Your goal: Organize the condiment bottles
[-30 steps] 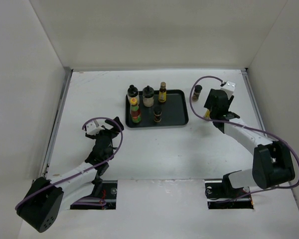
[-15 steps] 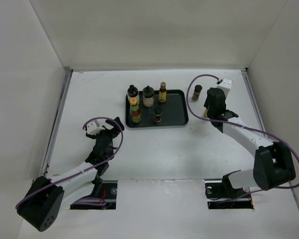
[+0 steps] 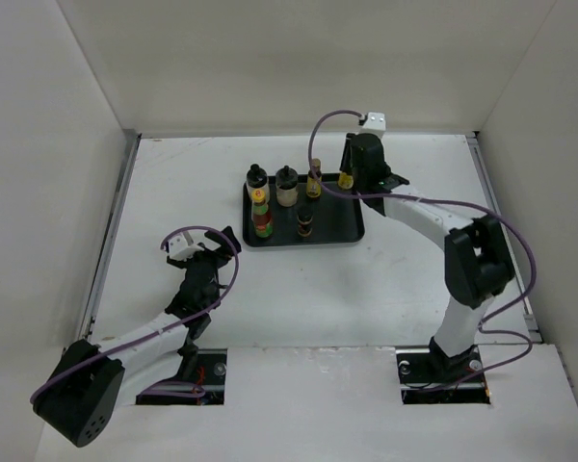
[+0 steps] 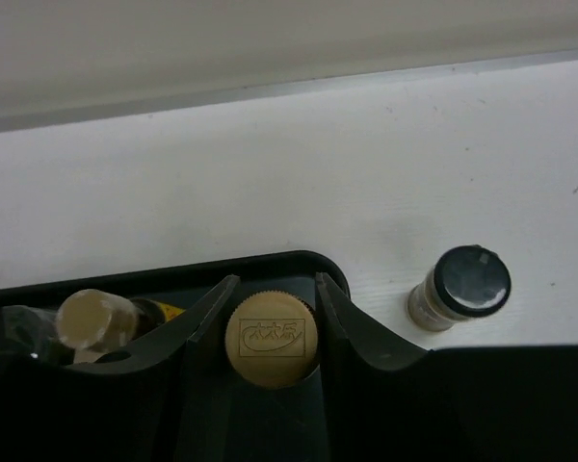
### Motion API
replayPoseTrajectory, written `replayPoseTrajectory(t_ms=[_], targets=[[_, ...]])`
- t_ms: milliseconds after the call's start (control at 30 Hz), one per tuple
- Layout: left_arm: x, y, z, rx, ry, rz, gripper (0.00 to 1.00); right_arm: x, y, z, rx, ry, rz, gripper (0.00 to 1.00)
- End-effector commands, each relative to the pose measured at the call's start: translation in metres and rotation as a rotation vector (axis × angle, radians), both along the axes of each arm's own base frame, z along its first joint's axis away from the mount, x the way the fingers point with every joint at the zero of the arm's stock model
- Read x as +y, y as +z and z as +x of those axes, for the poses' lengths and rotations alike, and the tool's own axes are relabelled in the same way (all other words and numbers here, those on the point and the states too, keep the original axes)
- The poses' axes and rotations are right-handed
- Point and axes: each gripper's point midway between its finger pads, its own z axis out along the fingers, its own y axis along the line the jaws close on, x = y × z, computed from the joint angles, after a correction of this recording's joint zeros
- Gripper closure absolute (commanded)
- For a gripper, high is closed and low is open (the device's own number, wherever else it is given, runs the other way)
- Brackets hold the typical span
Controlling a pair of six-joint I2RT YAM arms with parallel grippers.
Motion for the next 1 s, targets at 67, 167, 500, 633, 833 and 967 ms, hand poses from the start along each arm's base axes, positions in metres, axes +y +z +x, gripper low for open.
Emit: replayPoseTrajectory(t_ms=[67,167,500,633,833,967], targets=[[-0.006,0.016,0.004,-0.051,-0.019,-0.040,0.00,0.022,0.044,0.035,-0.127,0.037,0.006,0.66],[-0.006,0.017,0.004,-0.054,-0.019,-0.042,0.00,0.027,0.029,0.043,-0.103,0.042,-0.004,0.66],[-0.005,0.014,0.006,-0.045,-0.014,-0.038,0.00,0.030,-0.020,0.046,-0.023,0.042,-0.025,0.61],[-0.006,0.016,0.005,-0.051,-0.019,-0.042,0.00,0.029,-0.018,0.043,-0.026,0.041,-0.023,0.53],[-0.006,0.015,0.005,-0.049,-0.022,-0.040,0.00,0.025,0.015,0.034,-0.072,0.046,-0.002,0.29],[-0.007,0.017,0.005,-0.056,-0.025,-0.046,0.00,0.022,0.041,0.020,-0.094,0.063,0.018,0.18]])
